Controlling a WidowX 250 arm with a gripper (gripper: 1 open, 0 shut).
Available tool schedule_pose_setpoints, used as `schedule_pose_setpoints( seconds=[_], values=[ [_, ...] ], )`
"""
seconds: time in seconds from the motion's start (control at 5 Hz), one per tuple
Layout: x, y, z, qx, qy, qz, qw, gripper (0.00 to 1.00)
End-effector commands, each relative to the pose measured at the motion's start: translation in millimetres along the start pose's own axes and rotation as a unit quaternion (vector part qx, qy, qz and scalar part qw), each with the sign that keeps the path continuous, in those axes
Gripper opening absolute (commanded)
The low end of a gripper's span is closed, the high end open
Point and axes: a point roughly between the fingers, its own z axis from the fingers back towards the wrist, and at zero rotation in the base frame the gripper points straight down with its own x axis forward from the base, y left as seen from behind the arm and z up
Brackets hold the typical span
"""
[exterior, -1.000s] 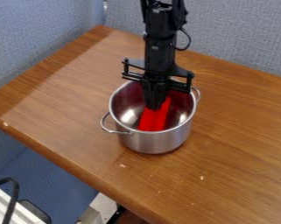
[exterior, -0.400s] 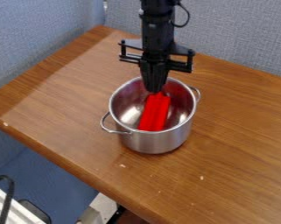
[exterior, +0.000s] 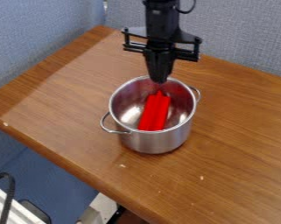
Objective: Move the red object from the metal pot to the table
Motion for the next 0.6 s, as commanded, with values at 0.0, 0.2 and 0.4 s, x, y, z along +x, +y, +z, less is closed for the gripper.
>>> schedule_pose_setpoints(
  seconds=[0.0, 0.2, 0.4],
  values=[
    [1.2, -12, 15.6, 0.011, -0.034, -0.023, 0.9991, 0.00],
    [-1.6, -25, 13.7, 0.020, -0.034, -0.045, 0.9982, 0.00],
    [-5.5, -40, 9.6, 0.021, -0.031, -0.061, 0.9974, 0.00]
  ],
)
